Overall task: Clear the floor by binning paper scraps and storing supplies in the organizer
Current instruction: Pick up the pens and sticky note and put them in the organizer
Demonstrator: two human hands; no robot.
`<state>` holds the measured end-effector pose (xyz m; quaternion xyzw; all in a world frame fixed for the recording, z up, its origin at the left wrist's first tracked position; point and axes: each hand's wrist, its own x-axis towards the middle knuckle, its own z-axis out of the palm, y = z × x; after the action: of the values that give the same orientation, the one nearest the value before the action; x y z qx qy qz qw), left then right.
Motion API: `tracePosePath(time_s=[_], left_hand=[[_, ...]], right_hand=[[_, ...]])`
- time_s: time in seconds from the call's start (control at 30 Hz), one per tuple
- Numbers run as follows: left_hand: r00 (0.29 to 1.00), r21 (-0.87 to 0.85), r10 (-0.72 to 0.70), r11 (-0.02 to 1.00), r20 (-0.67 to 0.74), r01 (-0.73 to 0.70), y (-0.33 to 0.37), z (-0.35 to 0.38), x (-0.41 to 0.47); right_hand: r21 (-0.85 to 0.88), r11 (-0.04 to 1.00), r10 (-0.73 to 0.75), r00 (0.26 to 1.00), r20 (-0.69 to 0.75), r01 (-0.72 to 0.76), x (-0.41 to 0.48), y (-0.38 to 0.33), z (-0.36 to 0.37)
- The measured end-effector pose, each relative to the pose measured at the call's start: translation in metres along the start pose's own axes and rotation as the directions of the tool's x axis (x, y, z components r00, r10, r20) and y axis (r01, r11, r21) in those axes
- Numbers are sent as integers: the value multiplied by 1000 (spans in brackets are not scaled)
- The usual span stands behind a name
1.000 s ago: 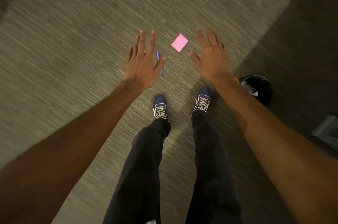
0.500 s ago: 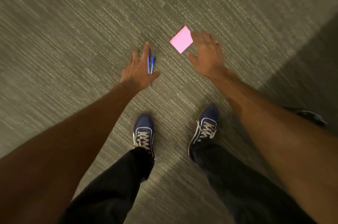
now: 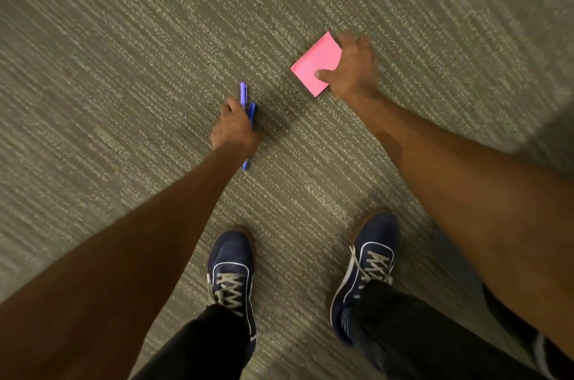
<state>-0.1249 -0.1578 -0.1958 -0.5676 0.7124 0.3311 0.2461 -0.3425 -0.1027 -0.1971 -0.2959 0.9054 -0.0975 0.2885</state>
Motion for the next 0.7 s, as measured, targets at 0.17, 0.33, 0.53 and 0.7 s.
tracePosePath(time_s=[0.17, 0.33, 0.53, 0.7], left_hand=[[999, -23, -11, 1000, -53, 10, -3, 3, 8], [999, -13, -27, 1000, -35, 26, -2, 1, 12], [999, 101, 6, 995, -50, -1, 0, 8, 10], [998, 56, -14, 998, -55, 17, 1, 1, 8]], right_hand=[[-2, 996, 85, 996, 11, -85, 11, 0, 2], [71, 981, 178, 983, 43, -181, 20, 1, -3], [180, 965, 189, 982, 19, -189, 19, 7, -5], [337, 931, 130, 990, 54, -141, 9, 12, -12]])
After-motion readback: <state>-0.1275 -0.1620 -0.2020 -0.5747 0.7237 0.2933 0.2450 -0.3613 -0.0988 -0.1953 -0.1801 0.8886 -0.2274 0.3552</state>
